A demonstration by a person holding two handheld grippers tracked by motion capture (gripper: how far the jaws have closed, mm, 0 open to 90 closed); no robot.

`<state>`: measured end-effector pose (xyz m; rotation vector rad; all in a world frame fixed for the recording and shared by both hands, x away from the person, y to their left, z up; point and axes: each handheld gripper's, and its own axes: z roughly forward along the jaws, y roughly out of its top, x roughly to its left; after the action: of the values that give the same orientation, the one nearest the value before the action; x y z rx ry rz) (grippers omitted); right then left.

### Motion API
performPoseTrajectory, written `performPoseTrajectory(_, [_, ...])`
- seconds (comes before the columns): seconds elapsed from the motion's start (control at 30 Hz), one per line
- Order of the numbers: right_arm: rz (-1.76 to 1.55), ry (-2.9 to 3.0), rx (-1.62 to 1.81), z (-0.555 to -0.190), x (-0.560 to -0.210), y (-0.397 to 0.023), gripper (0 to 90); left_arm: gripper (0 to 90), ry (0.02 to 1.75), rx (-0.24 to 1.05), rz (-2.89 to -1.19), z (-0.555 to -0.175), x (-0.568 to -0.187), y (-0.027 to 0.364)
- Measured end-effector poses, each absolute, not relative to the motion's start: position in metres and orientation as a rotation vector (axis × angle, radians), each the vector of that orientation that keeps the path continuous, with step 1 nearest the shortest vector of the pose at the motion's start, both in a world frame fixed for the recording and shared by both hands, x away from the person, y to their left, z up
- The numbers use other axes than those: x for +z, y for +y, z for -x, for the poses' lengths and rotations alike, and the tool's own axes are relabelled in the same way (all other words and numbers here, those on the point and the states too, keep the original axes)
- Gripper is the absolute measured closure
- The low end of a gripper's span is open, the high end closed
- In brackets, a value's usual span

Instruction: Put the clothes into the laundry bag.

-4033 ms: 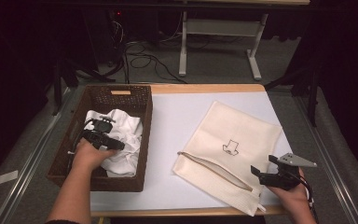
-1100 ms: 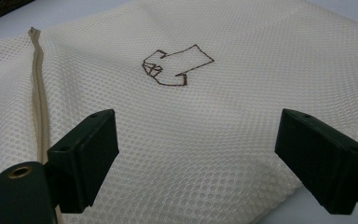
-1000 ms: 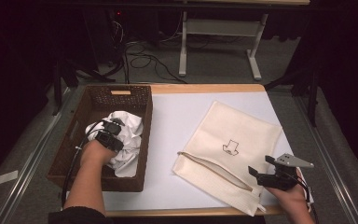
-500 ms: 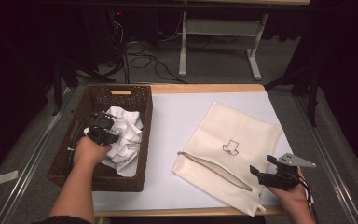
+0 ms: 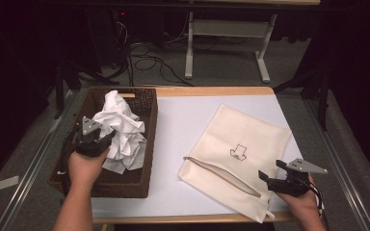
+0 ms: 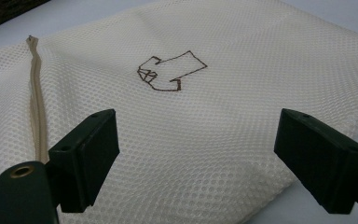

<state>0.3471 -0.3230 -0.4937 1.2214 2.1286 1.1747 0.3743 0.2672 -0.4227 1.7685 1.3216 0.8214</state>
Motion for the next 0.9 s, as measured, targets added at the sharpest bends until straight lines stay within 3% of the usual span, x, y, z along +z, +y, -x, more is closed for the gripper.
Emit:
performPoseTrajectory(0.5, [-1.224,2.116,1.180,-0.347,-0.497,-0.322,14.6,77.2,1.152,0.892,-1.422,-0.340,-0.411,0.289])
performPoseTrajectory(0.9, [-1.235,1.999,1.183,-0.333,-0.485,-0.318,14.7,77.3,1.037,1.085,-1.235,-0.310,-0.404,0.290])
